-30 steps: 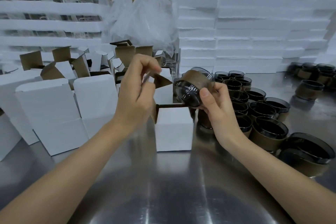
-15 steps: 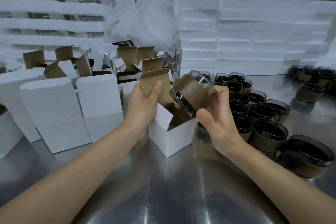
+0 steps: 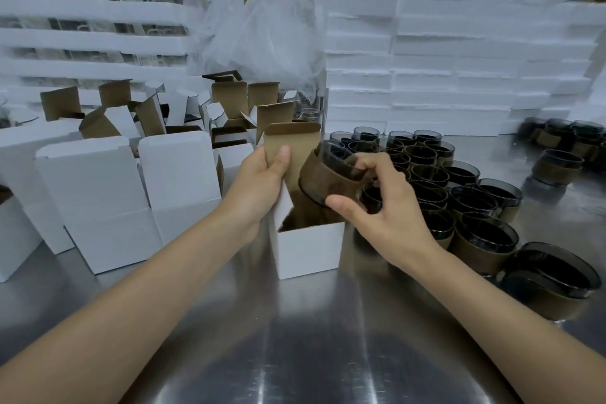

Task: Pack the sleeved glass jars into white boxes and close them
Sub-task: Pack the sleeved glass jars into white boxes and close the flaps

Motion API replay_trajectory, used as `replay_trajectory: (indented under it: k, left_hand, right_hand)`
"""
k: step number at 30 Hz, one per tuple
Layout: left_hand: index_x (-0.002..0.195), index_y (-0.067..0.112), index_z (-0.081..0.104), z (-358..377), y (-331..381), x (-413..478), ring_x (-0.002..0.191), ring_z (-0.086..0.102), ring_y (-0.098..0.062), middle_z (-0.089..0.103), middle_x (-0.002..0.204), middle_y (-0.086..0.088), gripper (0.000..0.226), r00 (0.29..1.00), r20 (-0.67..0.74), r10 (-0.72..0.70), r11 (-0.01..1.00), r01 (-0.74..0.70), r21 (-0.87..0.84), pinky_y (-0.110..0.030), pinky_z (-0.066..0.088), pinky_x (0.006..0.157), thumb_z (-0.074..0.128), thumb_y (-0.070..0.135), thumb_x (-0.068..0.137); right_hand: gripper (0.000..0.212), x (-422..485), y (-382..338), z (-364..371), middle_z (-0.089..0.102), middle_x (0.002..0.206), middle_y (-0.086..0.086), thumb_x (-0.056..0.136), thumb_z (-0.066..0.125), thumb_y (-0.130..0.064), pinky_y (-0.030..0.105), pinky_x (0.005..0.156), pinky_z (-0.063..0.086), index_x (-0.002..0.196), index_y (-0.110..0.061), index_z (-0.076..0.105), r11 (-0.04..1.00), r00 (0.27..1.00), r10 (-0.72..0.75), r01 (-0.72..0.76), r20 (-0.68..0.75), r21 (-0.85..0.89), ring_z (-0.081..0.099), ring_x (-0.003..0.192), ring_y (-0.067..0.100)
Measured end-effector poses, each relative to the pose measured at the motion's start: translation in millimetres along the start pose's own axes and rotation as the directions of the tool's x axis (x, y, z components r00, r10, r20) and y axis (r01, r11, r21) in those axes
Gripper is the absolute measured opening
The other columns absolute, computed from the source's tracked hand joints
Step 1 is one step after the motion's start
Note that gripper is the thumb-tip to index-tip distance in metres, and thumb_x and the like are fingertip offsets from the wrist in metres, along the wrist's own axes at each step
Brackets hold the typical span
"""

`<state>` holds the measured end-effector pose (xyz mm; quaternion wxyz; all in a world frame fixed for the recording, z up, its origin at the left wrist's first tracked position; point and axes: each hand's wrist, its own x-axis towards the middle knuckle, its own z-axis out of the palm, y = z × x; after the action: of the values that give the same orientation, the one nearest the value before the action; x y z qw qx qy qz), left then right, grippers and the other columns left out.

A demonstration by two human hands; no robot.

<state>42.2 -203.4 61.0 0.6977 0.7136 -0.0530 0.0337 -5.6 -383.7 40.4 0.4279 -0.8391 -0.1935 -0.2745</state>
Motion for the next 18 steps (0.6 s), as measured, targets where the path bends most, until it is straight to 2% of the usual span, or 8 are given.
replay_trajectory:
  k: [3,7,10,13,15,18]
  left_hand:
    - [0.115,0.025,0.058,2.4,0.8,-1.8,0.104,0.064,-0.016,0.069,0.108,0.001,0.023,0.999,0.022,-0.029,1.000,0.029,-0.006,-0.038,0.050,0.096,0.057,0.021,0.093]
    - [0.125,0.016,0.052,1.0,3.5,-1.9,0.110,0.060,-0.025,0.063,0.117,-0.010,0.048,0.999,0.028,-0.028,0.994,0.031,-0.109,-0.036,0.049,0.094,0.049,-0.003,0.081]
    - [0.132,0.013,0.046,1.5,2.4,-1.2,0.104,0.059,-0.025,0.060,0.118,-0.014,0.059,0.999,0.004,-0.043,0.976,0.043,-0.213,-0.033,0.049,0.083,0.039,-0.012,0.079]
    - [0.124,0.015,0.051,3.6,0.7,-1.5,0.106,0.062,-0.024,0.065,0.113,-0.009,0.052,1.000,-0.009,-0.027,0.974,0.024,-0.226,-0.034,0.053,0.088,0.037,-0.014,0.082]
    - [0.121,0.013,0.054,4.6,0.1,-1.7,0.106,0.063,-0.026,0.067,0.111,-0.009,0.048,1.000,-0.020,-0.005,0.981,0.001,-0.192,-0.037,0.053,0.091,0.040,-0.013,0.083]
    - [0.121,0.015,0.057,3.8,-1.7,-1.3,0.105,0.064,-0.022,0.069,0.108,-0.004,0.044,0.998,-0.062,0.020,0.990,-0.028,-0.140,-0.035,0.052,0.090,0.044,-0.009,0.085]
  right_hand:
    - [0.038,0.2,0.7,2.5,0.055,0.104,-0.016,0.073,0.065,-0.058,0.028,0.089,0.041,0.100,-0.041,0.044,1.000,1.000,0.004,-0.004,-0.012,-0.013,0.052,0.100,0.009]
    - [0.033,2.0,0.7,1.3,0.055,0.111,-0.016,0.078,0.067,-0.051,0.042,0.096,0.043,0.097,-0.029,0.051,0.999,1.000,-0.012,0.012,0.008,-0.037,0.051,0.104,-0.001]
    - [0.027,3.4,1.3,-1.1,0.056,0.117,-0.017,0.078,0.068,-0.048,0.045,0.098,0.042,0.094,-0.030,0.055,1.000,0.996,0.007,-0.006,0.087,-0.005,0.050,0.113,0.001]
    - [0.021,3.8,1.4,-2.8,0.053,0.123,-0.018,0.080,0.067,-0.043,0.045,0.100,0.040,0.092,-0.031,0.055,1.000,0.984,-0.012,0.013,0.178,-0.005,0.046,0.116,0.002]
    - [0.020,3.7,1.4,-3.1,0.051,0.124,-0.020,0.079,0.063,-0.043,0.047,0.106,0.033,0.091,-0.029,0.055,0.999,0.971,-0.017,0.024,0.240,-0.024,0.039,0.125,0.002]
    - [0.010,4.3,0.5,-4.5,0.046,0.123,-0.029,0.087,0.057,-0.040,0.045,0.113,0.018,0.090,-0.031,0.057,0.999,0.935,0.007,0.010,0.356,-0.047,0.024,0.134,-0.001]
